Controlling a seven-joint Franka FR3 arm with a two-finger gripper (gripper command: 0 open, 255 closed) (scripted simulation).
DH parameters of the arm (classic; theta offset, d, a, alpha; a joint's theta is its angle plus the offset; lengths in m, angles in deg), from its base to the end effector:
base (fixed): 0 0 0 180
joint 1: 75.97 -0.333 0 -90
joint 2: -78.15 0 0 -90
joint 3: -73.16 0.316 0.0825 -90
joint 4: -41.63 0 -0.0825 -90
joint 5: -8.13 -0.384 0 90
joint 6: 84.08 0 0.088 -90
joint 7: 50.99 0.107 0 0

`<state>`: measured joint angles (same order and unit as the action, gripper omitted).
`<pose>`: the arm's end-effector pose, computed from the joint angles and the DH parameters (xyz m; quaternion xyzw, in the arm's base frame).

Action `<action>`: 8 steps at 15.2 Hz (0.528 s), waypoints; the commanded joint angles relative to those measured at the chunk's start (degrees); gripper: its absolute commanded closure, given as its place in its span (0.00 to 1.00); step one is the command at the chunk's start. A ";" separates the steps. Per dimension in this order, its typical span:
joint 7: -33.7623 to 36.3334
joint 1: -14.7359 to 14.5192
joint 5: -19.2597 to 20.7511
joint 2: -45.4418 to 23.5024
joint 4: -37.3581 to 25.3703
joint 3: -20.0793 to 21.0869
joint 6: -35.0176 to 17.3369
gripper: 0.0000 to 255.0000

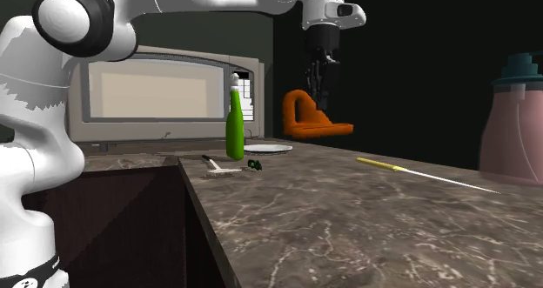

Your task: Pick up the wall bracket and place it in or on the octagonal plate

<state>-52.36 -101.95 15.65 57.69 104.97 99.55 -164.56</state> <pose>0.4470 0.4513 0.6287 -0.9016 -0.4323 0.0168 0.0067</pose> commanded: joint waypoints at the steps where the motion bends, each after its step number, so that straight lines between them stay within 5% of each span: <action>1: 2.15 -0.93 -0.61 1.80 2.64 0.74 -0.94 1.00; 8: 8.05 -4.47 -1.27 4.12 5.49 2.79 -1.57 1.00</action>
<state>-44.28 -106.46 14.38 61.84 110.46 102.38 -166.14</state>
